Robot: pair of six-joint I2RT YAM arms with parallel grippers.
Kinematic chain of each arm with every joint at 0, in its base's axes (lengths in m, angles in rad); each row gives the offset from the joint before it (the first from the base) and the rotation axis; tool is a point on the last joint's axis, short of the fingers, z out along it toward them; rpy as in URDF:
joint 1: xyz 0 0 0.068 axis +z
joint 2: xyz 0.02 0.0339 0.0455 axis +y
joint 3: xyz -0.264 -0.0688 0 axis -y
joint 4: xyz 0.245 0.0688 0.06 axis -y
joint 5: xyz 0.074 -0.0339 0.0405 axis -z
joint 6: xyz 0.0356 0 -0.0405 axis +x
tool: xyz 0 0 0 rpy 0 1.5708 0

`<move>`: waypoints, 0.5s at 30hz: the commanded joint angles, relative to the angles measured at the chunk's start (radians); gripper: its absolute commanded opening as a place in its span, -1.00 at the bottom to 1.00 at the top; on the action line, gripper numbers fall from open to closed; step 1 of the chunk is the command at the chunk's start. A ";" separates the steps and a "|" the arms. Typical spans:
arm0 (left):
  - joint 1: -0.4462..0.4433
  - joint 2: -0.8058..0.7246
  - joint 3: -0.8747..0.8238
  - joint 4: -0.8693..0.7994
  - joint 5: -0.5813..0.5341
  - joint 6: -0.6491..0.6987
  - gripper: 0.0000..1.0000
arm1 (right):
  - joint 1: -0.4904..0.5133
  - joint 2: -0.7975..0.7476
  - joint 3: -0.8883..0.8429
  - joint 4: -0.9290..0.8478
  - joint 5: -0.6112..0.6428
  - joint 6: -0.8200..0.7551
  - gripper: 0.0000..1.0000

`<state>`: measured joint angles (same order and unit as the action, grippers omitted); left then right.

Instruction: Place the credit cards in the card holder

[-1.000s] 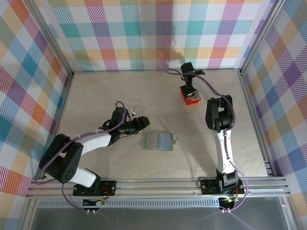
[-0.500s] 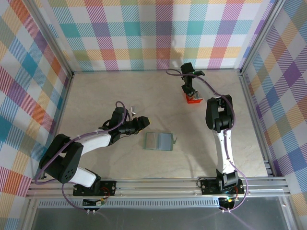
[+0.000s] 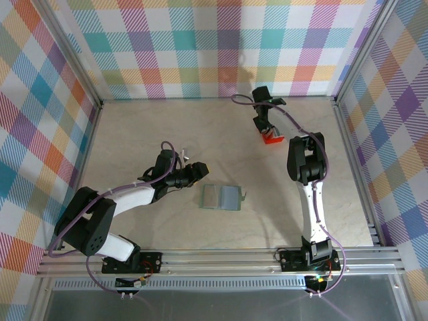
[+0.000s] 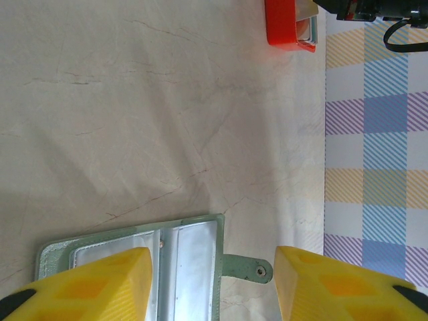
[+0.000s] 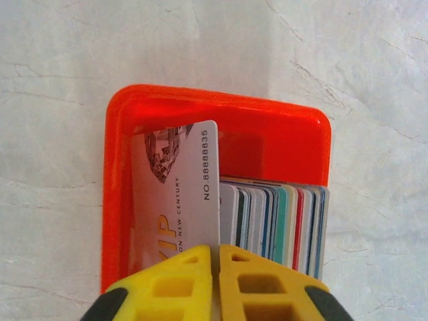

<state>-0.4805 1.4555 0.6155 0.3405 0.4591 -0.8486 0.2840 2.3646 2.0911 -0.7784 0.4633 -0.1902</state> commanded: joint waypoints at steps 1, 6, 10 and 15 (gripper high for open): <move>0.007 -0.004 -0.006 0.000 -0.005 0.003 0.02 | 0.006 -0.049 0.031 -0.009 0.010 0.017 -0.93; 0.007 -0.012 -0.019 0.004 -0.008 -0.001 0.01 | 0.009 -0.063 0.029 -0.019 -0.019 0.036 -1.00; 0.006 -0.029 -0.029 0.000 -0.014 -0.001 0.01 | 0.009 -0.082 0.013 -0.020 -0.059 0.052 -1.00; 0.006 -0.057 -0.046 -0.010 -0.022 -0.001 0.00 | 0.009 -0.117 -0.015 -0.021 -0.125 0.084 -1.00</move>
<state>-0.4808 1.4342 0.5850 0.3401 0.4473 -0.8490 0.2901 2.3238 2.0895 -0.7811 0.4015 -0.1417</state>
